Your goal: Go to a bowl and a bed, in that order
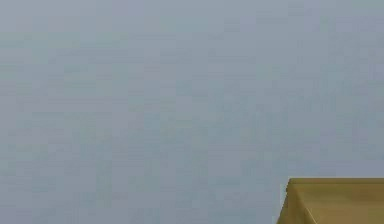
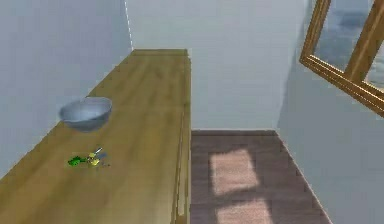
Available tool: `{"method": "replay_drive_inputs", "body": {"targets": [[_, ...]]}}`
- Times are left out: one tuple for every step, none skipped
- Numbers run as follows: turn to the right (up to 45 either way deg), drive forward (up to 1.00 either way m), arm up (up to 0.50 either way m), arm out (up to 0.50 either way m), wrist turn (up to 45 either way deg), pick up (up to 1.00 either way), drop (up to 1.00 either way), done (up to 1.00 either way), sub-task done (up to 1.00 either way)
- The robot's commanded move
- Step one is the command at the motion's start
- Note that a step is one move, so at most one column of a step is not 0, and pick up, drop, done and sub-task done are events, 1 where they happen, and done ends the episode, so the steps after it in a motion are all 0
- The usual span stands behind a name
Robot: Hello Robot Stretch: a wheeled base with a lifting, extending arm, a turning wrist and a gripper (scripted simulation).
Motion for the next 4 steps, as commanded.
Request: {"method": "replay_drive_inputs", "body": {"targets": [[0.0, 0.15, 0.00, 0.00, 0.0, 0.00, 0.00, 0.00, 0.00], [-45.0, 0.00, 0.00, 0.00, 0.0, 0.00, 0.00, 0.00, 0.00], [-45.0, 0.00, 0.00, 0.00, 0.0, 0.00, 0.00, 0.00, 0.00], [-9.0, 0.00, 0.00, 0.00, 0.0, 0.00, 0.00, 0.00, 0.00]]}}
